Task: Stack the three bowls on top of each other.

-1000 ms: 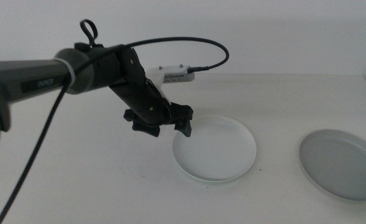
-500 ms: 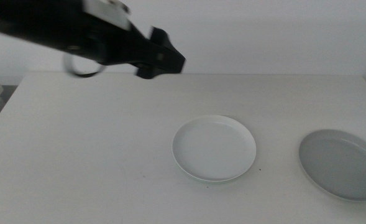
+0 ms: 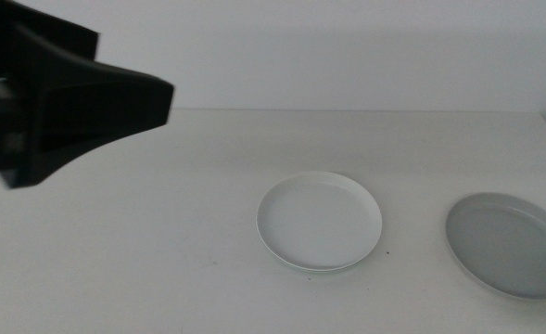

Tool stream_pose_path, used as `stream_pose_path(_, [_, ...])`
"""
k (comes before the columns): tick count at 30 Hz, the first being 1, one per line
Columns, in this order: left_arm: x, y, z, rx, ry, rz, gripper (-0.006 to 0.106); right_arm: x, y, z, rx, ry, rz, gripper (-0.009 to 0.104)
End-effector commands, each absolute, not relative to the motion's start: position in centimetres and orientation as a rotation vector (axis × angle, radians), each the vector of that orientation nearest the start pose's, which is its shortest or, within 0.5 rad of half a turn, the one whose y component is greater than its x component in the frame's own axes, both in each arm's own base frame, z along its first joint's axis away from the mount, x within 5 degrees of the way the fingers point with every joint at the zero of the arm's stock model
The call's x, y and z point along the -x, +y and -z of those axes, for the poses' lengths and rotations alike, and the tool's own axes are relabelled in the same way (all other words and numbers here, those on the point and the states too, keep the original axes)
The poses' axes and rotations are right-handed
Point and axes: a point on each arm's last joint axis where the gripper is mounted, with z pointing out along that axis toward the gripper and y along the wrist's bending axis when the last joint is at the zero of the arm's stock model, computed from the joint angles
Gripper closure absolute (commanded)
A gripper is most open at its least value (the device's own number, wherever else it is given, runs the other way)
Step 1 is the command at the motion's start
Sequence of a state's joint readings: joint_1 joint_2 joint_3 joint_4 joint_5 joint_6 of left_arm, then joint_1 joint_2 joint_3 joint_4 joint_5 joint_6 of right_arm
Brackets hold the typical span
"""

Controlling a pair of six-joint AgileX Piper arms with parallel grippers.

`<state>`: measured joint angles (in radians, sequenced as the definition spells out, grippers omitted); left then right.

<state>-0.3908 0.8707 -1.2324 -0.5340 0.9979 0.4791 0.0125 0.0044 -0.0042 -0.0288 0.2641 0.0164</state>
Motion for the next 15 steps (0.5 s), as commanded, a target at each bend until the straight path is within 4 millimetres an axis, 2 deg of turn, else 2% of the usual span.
stream_pose_path(1, [-10.41,-8.45,-45.57,-0.818,1.87,0.587,0.007,-5.52,-0.03,-19.0,0.022,1.739,0.018,0.017])
stream_pose_path(6, [-9.62,-8.12,-45.93,-0.811,1.84,0.585,0.007,-5.52,-0.03,-19.0,0.022,1.739,0.018,0.017])
stream_pose_path(15, [-9.67,-8.12,-46.15,-0.794,1.82,0.588,0.007,-5.52,-0.03,-19.0,0.022,1.739,0.018,0.017])
